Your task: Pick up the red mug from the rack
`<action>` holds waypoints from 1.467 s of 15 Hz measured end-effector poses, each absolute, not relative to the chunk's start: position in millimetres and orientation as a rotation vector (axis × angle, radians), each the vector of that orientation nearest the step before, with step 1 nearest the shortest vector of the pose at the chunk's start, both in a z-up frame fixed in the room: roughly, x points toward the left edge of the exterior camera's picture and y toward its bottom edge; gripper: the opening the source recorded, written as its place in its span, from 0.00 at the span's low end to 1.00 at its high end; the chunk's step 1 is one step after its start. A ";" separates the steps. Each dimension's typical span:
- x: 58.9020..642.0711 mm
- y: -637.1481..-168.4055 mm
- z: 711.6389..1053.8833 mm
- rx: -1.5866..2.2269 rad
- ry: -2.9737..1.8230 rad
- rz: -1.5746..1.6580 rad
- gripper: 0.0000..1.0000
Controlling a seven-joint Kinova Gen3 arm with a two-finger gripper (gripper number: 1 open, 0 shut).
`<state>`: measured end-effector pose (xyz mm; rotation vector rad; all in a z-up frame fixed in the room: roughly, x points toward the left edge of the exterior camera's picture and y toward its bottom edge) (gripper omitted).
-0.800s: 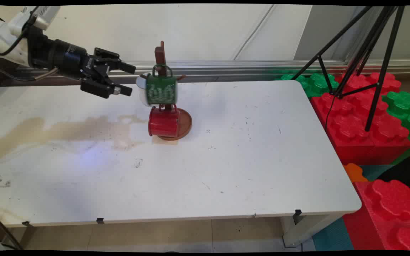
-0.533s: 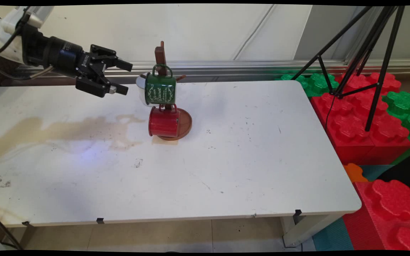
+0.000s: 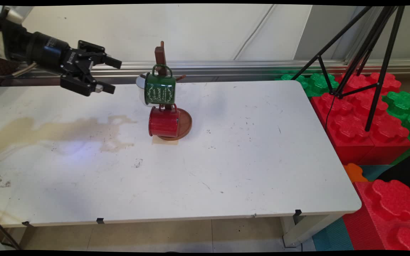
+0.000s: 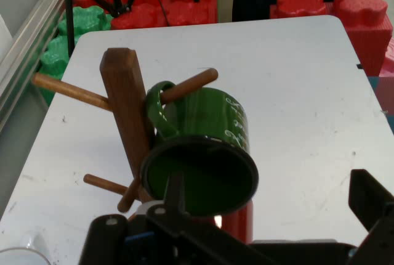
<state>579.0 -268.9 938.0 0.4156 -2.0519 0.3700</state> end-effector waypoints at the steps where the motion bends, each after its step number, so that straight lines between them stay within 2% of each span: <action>1: 583.1 -265.4 939.2 0.411 -2.057 0.369 1.00; 11: 609.0 -238.5 937.5 0.381 -2.105 0.333 1.00; 22: 626.5 -218.2 911.5 0.412 -2.164 0.289 1.00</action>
